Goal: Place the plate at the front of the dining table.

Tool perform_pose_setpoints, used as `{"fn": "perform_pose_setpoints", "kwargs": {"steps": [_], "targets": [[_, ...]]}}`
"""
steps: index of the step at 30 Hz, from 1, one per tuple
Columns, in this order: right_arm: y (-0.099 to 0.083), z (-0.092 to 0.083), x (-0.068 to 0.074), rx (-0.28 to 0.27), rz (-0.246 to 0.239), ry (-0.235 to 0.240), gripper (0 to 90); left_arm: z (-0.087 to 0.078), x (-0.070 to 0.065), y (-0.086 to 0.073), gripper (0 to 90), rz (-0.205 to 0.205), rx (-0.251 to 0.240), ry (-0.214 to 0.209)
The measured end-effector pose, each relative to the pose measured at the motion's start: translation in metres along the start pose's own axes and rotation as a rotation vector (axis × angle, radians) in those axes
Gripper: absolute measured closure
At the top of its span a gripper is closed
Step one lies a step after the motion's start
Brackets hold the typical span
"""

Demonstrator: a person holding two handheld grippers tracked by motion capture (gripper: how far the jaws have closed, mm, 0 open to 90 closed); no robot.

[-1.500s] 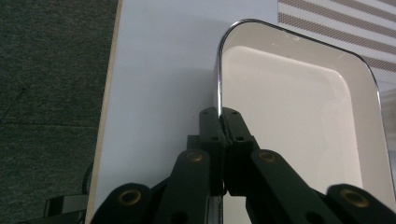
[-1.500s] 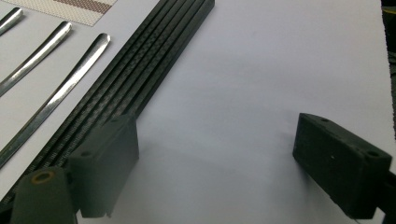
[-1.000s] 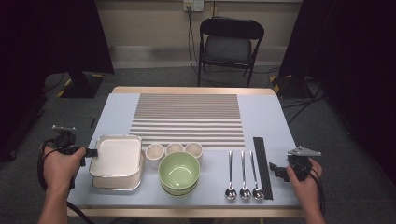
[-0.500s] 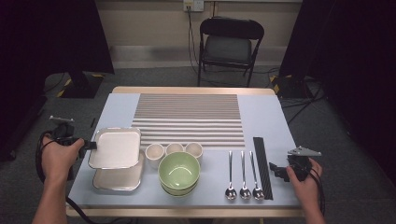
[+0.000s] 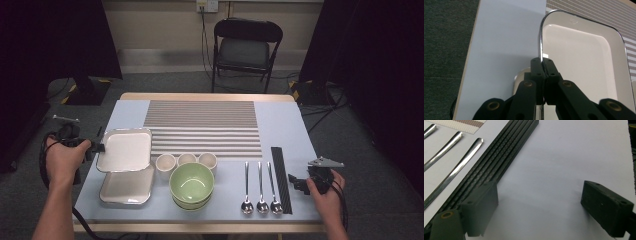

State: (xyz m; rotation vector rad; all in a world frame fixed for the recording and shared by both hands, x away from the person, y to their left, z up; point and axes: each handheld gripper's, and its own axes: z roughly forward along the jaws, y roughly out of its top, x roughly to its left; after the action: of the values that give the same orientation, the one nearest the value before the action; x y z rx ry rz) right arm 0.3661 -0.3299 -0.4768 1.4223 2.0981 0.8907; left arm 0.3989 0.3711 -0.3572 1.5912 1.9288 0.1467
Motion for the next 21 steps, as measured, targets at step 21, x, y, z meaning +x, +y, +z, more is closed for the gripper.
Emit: {"fn": "perform_pose_setpoints", "kwargs": {"steps": [21], "targets": [[0.0,0.0,0.0,-0.001,-0.001,-0.001,13.2,0.008,-0.018,0.023,88.9,-0.016,-0.007,-0.033]]}}
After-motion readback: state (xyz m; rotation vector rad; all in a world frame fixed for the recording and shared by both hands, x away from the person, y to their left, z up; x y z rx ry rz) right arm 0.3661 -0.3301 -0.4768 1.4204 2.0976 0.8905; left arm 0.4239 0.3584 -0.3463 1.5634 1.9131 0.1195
